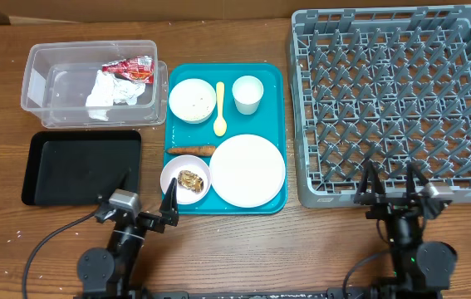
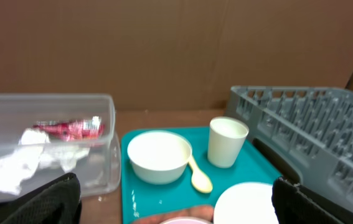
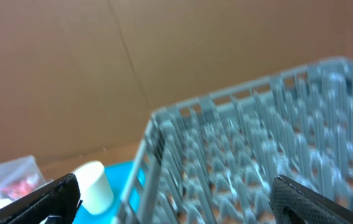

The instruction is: Sort waste into correct bins and load items into the dishwasher

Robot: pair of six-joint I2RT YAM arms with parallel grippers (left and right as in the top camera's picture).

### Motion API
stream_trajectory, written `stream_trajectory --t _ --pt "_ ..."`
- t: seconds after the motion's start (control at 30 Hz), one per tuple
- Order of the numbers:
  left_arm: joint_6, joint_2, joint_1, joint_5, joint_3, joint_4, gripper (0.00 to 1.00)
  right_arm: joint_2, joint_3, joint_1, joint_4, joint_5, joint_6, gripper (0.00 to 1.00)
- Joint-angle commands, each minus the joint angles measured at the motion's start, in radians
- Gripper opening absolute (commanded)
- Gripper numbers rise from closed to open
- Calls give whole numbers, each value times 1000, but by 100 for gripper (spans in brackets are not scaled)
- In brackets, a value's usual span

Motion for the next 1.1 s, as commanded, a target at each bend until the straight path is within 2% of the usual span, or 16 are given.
stream_trajectory --t 0.0,0.07,0.2,0.4,0.6,0.73,0.9,1.0,1.07 --pt "-14 56 5 10 142 -28 100 48 159 -1 -15 -54 -31 100" --pt "7 132 5 10 224 -58 100 109 249 -1 -50 -54 -33 100" --pt "56 317 1 11 414 -142 100 270 447 -1 -160 -83 -135 100" --pt "131 711 -26 11 831 -383 100 580 801 -1 -405 -76 -188 100" --pt "140 1163 -117 5 1337 -771 100 867 1149 -1 -697 -76 -188 100" --pt "161 1480 -204 -82 1724 -1044 100 1032 1353 -1 -895 -77 -187 100" --pt "161 1841 -281 -134 2163 -1347 100 1151 1441 -1 -994 -132 -176 100" --pt "161 1978 -300 -131 2276 -1383 100 1186 1441 -1 -1007 -178 -177 100" --pt "161 2040 -303 -130 2279 -1355 100 1203 1441 -1 -1011 -188 -176 100"
